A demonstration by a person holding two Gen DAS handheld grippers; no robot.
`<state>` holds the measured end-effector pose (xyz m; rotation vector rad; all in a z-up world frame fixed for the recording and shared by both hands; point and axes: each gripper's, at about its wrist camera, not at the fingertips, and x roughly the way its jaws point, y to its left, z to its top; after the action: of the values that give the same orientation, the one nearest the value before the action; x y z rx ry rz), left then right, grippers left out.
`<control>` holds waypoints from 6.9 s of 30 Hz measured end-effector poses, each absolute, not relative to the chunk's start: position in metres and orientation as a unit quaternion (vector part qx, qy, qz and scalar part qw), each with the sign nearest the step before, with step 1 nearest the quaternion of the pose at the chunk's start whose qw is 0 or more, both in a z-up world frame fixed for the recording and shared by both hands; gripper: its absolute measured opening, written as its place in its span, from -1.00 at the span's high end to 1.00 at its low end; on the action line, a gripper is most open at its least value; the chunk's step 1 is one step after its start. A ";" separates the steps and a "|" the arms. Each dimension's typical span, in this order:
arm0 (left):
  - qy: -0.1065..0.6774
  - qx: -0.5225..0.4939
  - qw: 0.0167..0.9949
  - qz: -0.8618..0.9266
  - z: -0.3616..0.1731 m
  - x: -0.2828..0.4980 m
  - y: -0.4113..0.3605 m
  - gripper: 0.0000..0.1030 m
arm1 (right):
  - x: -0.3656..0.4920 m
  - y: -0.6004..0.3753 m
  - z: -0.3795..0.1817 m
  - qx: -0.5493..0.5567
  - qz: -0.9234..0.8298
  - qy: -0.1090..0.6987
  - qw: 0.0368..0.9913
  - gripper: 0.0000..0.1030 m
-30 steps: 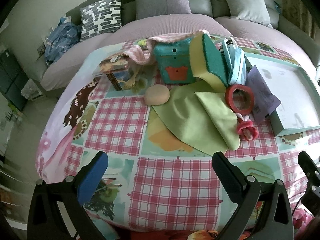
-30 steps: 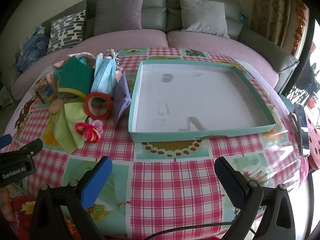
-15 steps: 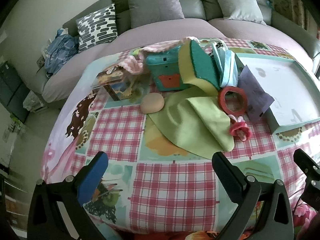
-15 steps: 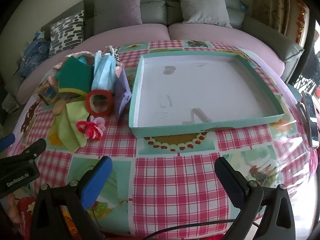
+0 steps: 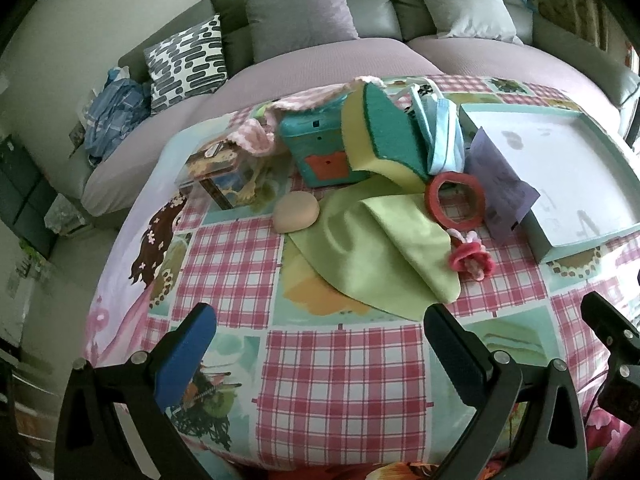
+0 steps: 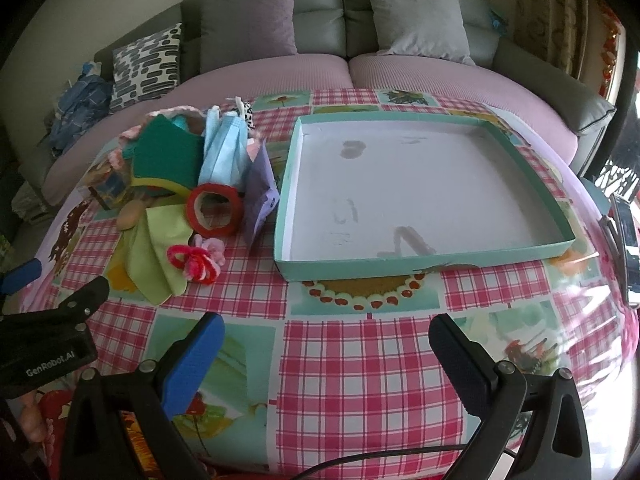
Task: Organize soft objects
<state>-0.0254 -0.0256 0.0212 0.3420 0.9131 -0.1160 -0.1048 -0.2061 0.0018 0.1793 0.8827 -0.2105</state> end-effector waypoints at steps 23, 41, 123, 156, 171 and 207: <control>0.426 0.135 0.892 -0.061 0.028 -0.028 -0.018 -0.99 | -0.104 -0.202 0.004 0.065 -0.121 0.427 0.894 -1.00; 0.457 0.007 0.885 -0.091 0.027 0.016 0.037 -1.00 | -0.075 -0.189 0.031 0.097 -0.014 0.405 0.909 -1.00; 0.444 -0.082 0.879 -0.153 0.075 0.095 -0.026 0.88 | 0.055 -0.200 0.066 0.155 0.077 0.380 0.909 0.91; 0.359 0.004 0.893 -0.270 0.159 0.080 -0.141 0.88 | -0.024 -0.359 0.112 0.215 -0.139 0.289 0.922 0.92; 0.460 -0.009 0.826 -0.325 0.068 0.124 -0.225 0.88 | -0.010 -0.410 0.059 0.235 -0.195 0.344 0.888 0.92; 0.510 0.069 0.832 -0.207 0.008 0.134 -0.222 0.38 | 0.005 -0.409 0.033 0.208 -0.212 0.414 0.861 0.21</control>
<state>0.1344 -0.2219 0.0084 0.1471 1.0819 -0.4395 0.0047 -0.4089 0.0325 0.4355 0.8678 -0.4439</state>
